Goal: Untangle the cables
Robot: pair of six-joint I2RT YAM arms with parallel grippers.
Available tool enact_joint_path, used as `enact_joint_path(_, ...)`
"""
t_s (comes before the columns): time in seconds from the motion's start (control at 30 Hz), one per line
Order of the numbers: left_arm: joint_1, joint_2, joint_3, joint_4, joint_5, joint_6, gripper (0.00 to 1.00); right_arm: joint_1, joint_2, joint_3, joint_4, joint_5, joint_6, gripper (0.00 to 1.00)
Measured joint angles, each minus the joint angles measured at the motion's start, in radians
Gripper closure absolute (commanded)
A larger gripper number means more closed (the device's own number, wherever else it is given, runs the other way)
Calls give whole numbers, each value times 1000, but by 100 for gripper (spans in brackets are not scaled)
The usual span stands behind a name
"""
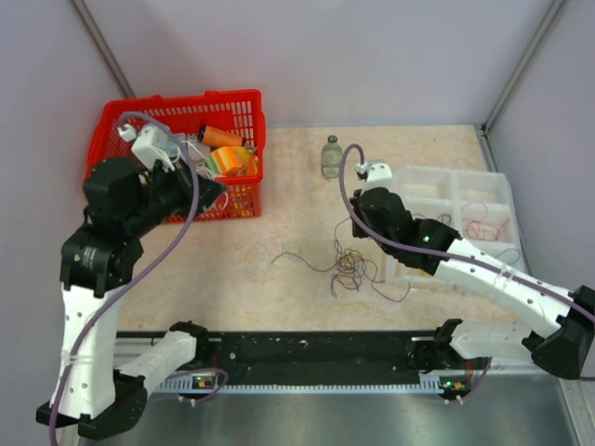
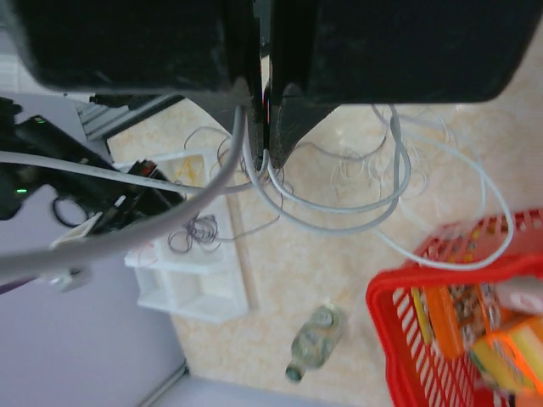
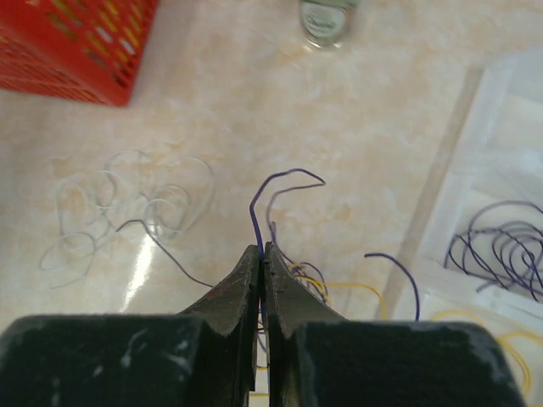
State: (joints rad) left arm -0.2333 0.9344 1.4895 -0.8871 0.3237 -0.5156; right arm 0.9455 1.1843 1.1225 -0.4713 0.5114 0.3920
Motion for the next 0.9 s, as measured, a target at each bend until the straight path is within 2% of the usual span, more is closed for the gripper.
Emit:
enact_joint_path(0.03, 0, 13, 68, -29, -10, 8, 100, -26, -14, -23, -11, -11, 16, 98)
enact_joint_path(0.1, 0, 36, 182, -55, -27, 26, 100, -93, -47, -77, -25, -50, 38, 74)
enact_joint_path(0.17, 0, 58, 296, -60, -29, 42, 100, -136, -56, -102, -48, -110, 36, 37)
enact_joint_path(0.2, 0, 67, 335, -53, -23, 44, 100, -147, -51, -104, -65, -153, 28, 23)
enact_joint_path(0.23, 0, 69, 357, -49, -15, 43, 100, -150, -45, -103, -76, -198, 21, 1)
enact_joint_path(0.33, 0, 68, 367, -11, 42, 9, 100, -148, -16, -63, -131, -346, -16, 1)
enact_joint_path(0.5, 0, 113, 253, 75, 152, -117, 100, -148, -33, 13, -160, -489, -64, 1)
enact_joint_path(0.63, 0, 189, 137, 187, 283, -269, 100, -148, -105, 17, 29, -632, -100, 1)
enact_joint_path(0.77, 0, 249, 40, 257, 390, -389, 100, -147, -33, 142, 236, -753, -80, 4)
enact_joint_path(0.83, 0, 264, 36, 255, 394, -436, 100, -132, 7, 174, 362, -756, -65, 6)
enact_joint_path(0.9, 0, 251, 21, 261, 384, -483, 100, -97, 20, 164, 440, -711, -56, 12)
